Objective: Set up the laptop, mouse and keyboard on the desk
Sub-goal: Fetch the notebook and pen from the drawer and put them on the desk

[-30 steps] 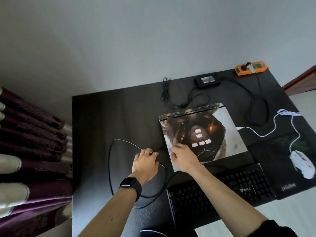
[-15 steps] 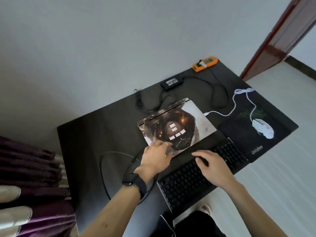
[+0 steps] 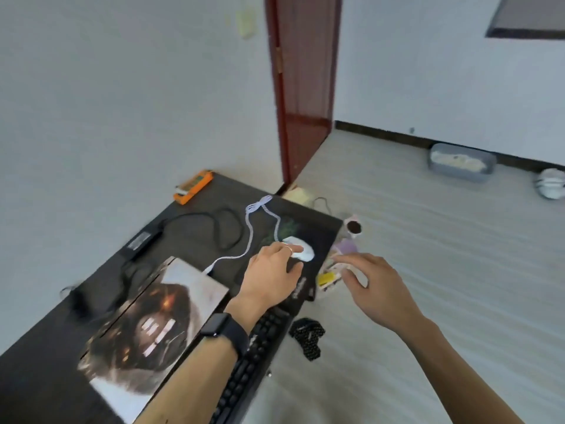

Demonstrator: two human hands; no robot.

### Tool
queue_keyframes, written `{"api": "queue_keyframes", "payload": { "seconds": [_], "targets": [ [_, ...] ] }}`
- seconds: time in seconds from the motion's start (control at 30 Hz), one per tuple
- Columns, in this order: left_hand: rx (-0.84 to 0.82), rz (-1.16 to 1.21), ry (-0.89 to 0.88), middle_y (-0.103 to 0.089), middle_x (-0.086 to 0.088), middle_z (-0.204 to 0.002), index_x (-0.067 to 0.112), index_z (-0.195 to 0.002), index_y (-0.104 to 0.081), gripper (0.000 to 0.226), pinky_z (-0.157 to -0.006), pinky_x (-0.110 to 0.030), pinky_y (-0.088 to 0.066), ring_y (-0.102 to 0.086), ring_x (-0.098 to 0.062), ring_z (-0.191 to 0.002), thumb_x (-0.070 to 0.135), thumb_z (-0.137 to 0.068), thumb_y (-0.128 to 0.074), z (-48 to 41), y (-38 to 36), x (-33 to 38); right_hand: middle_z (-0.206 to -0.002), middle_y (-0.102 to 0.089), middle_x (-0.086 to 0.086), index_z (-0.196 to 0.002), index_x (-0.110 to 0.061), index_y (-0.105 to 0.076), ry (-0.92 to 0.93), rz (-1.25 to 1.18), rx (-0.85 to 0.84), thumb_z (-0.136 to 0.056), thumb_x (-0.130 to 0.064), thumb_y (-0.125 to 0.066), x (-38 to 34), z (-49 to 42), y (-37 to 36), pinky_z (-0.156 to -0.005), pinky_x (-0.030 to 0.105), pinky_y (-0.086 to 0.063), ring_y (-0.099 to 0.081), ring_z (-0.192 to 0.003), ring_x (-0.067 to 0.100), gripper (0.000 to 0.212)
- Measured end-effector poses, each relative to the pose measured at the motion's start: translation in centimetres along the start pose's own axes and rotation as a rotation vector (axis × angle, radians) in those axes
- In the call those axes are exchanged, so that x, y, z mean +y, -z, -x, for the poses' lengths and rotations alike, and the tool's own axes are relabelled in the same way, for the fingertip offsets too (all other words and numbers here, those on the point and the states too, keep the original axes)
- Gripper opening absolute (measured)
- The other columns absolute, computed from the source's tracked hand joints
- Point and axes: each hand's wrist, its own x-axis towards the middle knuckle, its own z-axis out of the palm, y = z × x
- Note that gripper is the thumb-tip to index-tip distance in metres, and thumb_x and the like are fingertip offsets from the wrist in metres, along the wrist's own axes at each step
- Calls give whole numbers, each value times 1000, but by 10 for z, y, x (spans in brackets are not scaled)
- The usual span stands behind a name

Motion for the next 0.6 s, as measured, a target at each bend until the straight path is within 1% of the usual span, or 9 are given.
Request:
{"api": "queue_keyframes", "payload": {
  "seconds": [0.07, 0.13, 0.23, 0.33, 0.43, 0.53, 0.6],
  "targets": [
    [-33, -14, -63, -54, 7, -135, 32, -131, -57, 36, -104, -41, -40, -49, -19, -125, 38, -95, -52, -38, -10, 55, -126, -66, -11, -121, -30, -70, -62, 4, 74, -99, -24, -58, 40, -1, 46, -88, 13, -32, -55, -113, 15, 26],
    [-56, -34, -127, -54, 5, -135, 31, -133, -57, 38, -104, -41, -41, -49, -21, -125, 37, -95, -52, -71, -15, 103, -129, -65, -12, -123, -31, -69, -106, 28, 137, -99, -25, -58, 71, -5, 85, -92, 15, -32, -55, -116, 17, 27],
    [-75, -66, -234, -54, 4, -135, 31, -132, -57, 37, -103, -43, -42, -50, -22, -124, 35, -95, -52, -132, -24, 182, -128, -66, -11, -125, -32, -68, -182, 53, 257, -98, -25, -60, 123, -13, 151, -95, 20, -37, -55, -119, 20, 29],
    [-68, -69, -352, -54, 5, -137, 32, -132, -56, 38, -105, -40, -42, -52, -20, -123, 34, -94, -51, -193, -31, 253, -129, -65, -12, -127, -33, -67, -270, 91, 347, -99, -28, -59, 168, -23, 216, -93, 21, -37, -54, -122, 18, 30],
    [-83, -93, -473, -52, 6, -139, 33, -135, -54, 39, -107, -38, -39, -47, -18, -129, 36, -97, -49, -247, -39, 319, -128, -65, -13, -126, -34, -66, -355, 134, 425, -98, -28, -59, 209, -30, 274, -92, 23, -40, -55, -121, 19, 30],
    [-103, -101, -593, -52, 8, -140, 35, -136, -52, 39, -106, -35, -39, -46, -16, -130, 38, -98, -48, -302, -54, 383, -128, -65, -11, -128, -34, -65, -428, 195, 492, -98, -29, -59, 249, -39, 328, -92, 25, -41, -55, -121, 19, 31],
    [-113, -97, -668, -52, 8, -141, 34, -137, -52, 39, -106, -35, -40, -46, -17, -130, 38, -98, -48, -334, -65, 422, -128, -65, -10, -128, -34, -65, -465, 228, 540, -98, -29, -59, 273, -47, 359, -94, 29, -45, -56, -120, 20, 31]
  ]
}}
